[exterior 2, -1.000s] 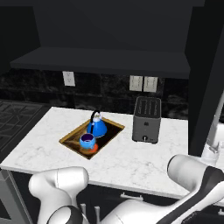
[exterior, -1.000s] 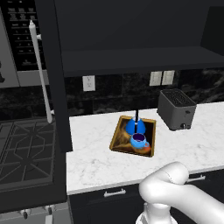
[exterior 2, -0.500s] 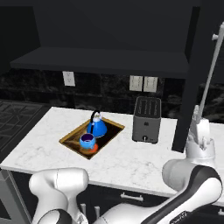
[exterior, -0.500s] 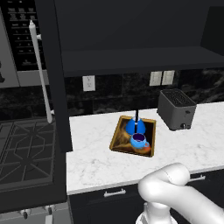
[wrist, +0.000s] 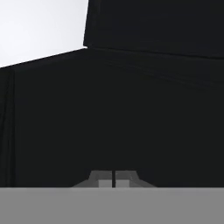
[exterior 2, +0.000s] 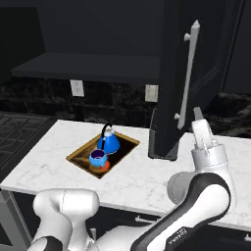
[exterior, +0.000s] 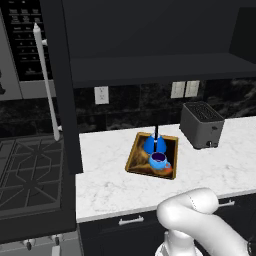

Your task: Pick the kettle from the counter and place it on the tray. Then pick the mug from the cabinet and place it on the tray. Then close the cabinet doors.

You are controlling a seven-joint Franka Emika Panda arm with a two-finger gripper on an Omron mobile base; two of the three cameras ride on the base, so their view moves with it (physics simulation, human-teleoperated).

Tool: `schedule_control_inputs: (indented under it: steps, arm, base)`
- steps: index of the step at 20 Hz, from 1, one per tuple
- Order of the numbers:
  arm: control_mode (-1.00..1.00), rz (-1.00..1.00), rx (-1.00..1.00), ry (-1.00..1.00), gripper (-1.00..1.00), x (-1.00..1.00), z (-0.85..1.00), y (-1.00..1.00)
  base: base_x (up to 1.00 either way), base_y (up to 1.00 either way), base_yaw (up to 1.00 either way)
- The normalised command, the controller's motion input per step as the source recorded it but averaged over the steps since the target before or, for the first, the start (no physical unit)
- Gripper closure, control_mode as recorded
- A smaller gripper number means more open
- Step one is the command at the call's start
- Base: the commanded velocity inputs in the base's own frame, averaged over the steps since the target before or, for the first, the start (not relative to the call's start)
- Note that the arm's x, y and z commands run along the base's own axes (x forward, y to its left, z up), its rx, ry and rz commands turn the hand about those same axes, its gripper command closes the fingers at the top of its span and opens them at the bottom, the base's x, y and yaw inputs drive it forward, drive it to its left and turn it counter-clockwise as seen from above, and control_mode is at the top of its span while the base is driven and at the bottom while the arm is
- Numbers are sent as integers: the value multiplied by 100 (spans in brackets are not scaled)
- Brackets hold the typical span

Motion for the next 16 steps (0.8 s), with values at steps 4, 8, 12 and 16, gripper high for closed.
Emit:
schedule_control_inputs:
  steps: [4, 8, 12, 16]
  arm:
    - [-100, -18, -8, 20, 100, 0, 32, 77]
    - [-100, -13, -7, 34, 100, 1, 36, 52]
    - [-100, -3, -11, 43, 100, 27, 12, 49]
    - [-100, 0, -9, 41, 100, 31, 14, 61]
  base:
    - [0, 0, 0]
    - [0, 0, 0]
    - [0, 0, 0]
    - [0, 0, 0]
